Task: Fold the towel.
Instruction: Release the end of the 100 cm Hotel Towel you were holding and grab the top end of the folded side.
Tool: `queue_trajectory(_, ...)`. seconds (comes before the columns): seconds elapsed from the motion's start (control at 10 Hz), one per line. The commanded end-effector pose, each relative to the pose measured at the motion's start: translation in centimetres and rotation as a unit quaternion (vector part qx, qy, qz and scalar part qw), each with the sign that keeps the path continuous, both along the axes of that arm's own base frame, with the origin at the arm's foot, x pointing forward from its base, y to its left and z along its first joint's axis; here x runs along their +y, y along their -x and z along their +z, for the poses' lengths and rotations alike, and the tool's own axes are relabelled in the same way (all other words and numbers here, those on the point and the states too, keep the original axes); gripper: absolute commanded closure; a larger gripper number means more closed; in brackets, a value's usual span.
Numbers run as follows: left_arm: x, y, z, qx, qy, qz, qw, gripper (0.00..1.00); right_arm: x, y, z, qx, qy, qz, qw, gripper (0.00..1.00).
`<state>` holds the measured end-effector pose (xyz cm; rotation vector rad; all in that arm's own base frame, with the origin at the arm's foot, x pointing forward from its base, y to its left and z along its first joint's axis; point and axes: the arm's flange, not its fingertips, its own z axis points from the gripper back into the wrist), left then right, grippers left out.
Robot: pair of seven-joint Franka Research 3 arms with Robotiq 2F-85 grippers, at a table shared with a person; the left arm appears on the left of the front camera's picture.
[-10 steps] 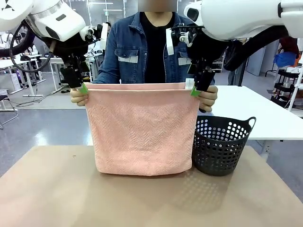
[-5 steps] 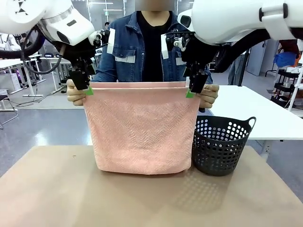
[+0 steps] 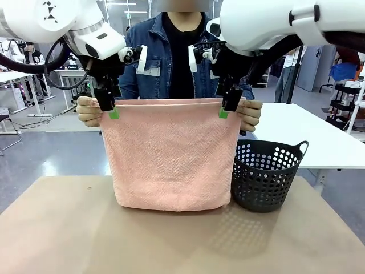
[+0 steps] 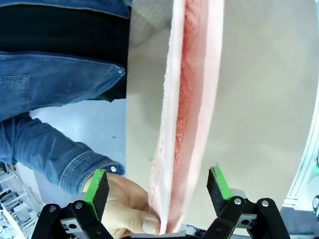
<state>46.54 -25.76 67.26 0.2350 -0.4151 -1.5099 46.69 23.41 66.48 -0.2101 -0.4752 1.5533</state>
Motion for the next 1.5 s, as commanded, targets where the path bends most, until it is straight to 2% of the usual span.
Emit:
queue_trajectory(0.0, -0.2, -1.1, 0.5, 0.014, -0.027, -0.004, 1.0, 0.0, 0.6, -0.9, 0.2, 0.012, 0.021, -0.009, 1.0, 0.0)
queue_trajectory(0.5, 0.3, -2.6, -1.5, 0.043, -0.029, 0.011, 0.999, 0.0, 1.1, -2.0, -2.1, 0.045, 0.027, -0.02, 0.998, 0.0)
queue_trajectory(0.6, 0.4, -2.8, -1.6, 0.045, -0.029, 0.014, 0.998, 0.29, 1.1, -2.1, -2.1, 0.043, 0.029, -0.022, 0.998, 0.0)
queue_trajectory(0.7, 0.4, -2.7, -1.7, 0.044, -0.029, 0.004, 0.999, 0.58, 1.2, -2.2, -2.1, 0.025, 0.041, -0.026, 0.999, 0.47)
queue_trajectory(0.8, 0.4, -2.7, -1.7, 0.044, -0.026, 0.005, 0.999, 0.88, 1.3, -2.1, -2.1, 0.026, 0.042, -0.025, 0.998, 0.59)
queue_trajectory(0.9, 0.4, -2.6, -1.7, 0.043, -0.024, 0.004, 0.999, 1.0, 1.3, -2.2, -2.1, 0.029, 0.041, -0.025, 0.998, 1.0)
queue_trajectory(1.1, 0.6, -2.6, -1.6, 0.043, -0.02, 0.008, 0.999, 1.0, 1.1, -2.2, -2.1, 0.035, 0.037, -0.024, 0.998, 1.0)
queue_trajectory(1.2, 0.6, -2.5, -1.5, 0.042, -0.021, 0.006, 0.999, 0.95, 1.0, -2.2, -2.0, 0.036, 0.036, -0.022, 0.998, 0.87)
queue_trajectory(1.3, 0.6, -2.4, -1.6, 0.041, -0.026, 0.004, 0.999, 1.0, 1.0, -2.1, -2.1, 0.034, 0.038, -0.02, 0.999, 0.96)
queue_trajectory(1.4, 0.6, -2.4, -1.7, 0.041, -0.025, 0.002, 0.999, 1.0, 1.0, -2.2, -2.2, 0.035, 0.038, -0.02, 0.998, 1.0)
